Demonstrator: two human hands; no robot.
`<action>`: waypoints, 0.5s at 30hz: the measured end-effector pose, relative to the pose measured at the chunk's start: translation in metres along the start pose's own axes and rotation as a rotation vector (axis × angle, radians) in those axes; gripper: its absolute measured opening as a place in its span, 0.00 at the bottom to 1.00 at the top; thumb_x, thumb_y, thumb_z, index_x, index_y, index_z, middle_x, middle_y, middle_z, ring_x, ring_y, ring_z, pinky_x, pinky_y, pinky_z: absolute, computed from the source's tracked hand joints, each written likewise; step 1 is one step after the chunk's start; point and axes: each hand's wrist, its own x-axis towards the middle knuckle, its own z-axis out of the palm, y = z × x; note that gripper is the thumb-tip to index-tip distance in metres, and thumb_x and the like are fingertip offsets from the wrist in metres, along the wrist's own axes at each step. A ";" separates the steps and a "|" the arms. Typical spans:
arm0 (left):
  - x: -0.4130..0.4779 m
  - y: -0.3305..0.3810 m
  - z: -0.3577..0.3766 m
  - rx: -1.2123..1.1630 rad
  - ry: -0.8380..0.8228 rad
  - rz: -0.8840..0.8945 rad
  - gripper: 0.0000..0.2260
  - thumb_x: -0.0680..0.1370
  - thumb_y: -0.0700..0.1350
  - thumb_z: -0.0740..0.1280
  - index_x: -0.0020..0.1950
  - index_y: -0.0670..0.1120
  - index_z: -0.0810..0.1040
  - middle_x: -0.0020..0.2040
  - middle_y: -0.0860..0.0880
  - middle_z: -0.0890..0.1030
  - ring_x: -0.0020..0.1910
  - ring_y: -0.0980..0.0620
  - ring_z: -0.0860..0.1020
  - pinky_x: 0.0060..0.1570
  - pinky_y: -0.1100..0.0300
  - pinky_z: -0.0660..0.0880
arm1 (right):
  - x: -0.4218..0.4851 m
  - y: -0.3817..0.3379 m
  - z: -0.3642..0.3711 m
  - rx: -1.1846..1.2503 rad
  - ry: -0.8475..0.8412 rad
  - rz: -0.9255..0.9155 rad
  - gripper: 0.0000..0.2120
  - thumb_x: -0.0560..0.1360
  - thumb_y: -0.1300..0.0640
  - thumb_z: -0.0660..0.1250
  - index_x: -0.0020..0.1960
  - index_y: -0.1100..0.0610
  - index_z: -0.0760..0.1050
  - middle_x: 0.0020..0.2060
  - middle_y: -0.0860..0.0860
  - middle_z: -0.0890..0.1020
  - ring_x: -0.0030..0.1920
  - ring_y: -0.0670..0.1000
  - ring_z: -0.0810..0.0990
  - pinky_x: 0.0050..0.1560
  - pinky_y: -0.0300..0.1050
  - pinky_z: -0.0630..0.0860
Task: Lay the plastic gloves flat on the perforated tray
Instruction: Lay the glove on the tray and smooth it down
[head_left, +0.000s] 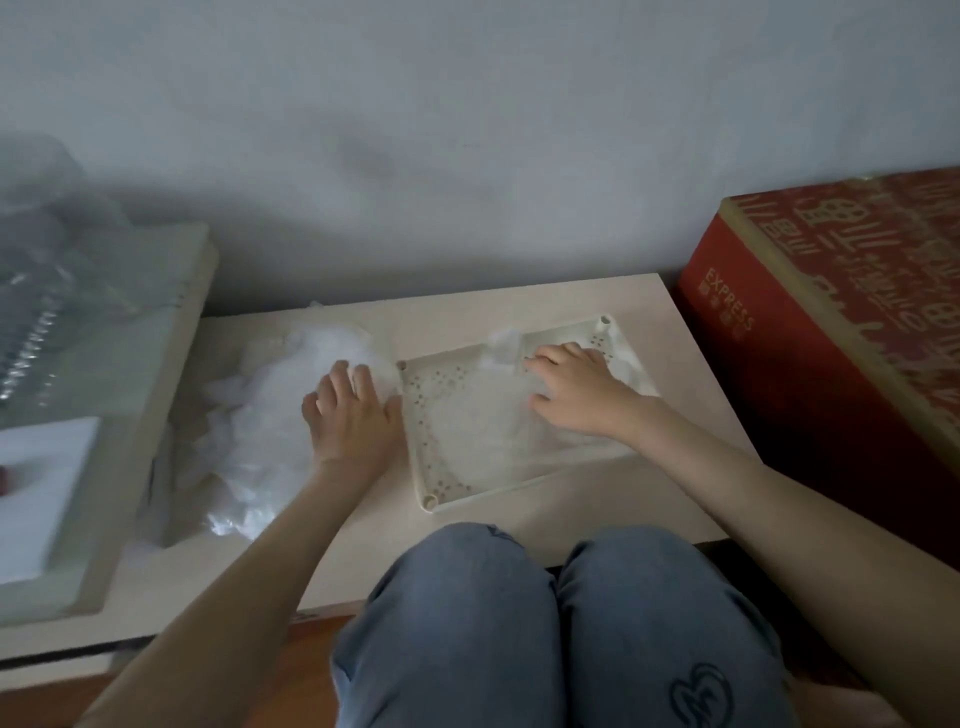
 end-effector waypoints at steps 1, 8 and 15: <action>-0.004 -0.014 0.000 0.041 -0.072 -0.049 0.24 0.81 0.55 0.53 0.71 0.42 0.63 0.71 0.41 0.64 0.69 0.40 0.64 0.67 0.46 0.59 | 0.004 -0.011 -0.003 0.017 -0.022 -0.026 0.24 0.80 0.52 0.57 0.74 0.54 0.61 0.73 0.51 0.63 0.72 0.54 0.58 0.70 0.49 0.54; -0.014 -0.051 0.000 -0.061 -0.087 -0.027 0.14 0.79 0.50 0.64 0.56 0.40 0.73 0.56 0.42 0.76 0.53 0.42 0.75 0.53 0.52 0.71 | 0.014 -0.059 -0.005 0.061 -0.127 -0.140 0.23 0.81 0.51 0.56 0.74 0.53 0.61 0.73 0.51 0.63 0.74 0.54 0.55 0.71 0.52 0.54; -0.014 -0.052 -0.013 -0.236 -0.080 -0.073 0.07 0.82 0.40 0.57 0.52 0.40 0.73 0.50 0.41 0.78 0.48 0.41 0.75 0.45 0.51 0.71 | 0.013 -0.069 -0.010 0.143 -0.199 -0.142 0.22 0.81 0.51 0.56 0.74 0.54 0.63 0.74 0.50 0.63 0.74 0.52 0.57 0.73 0.52 0.56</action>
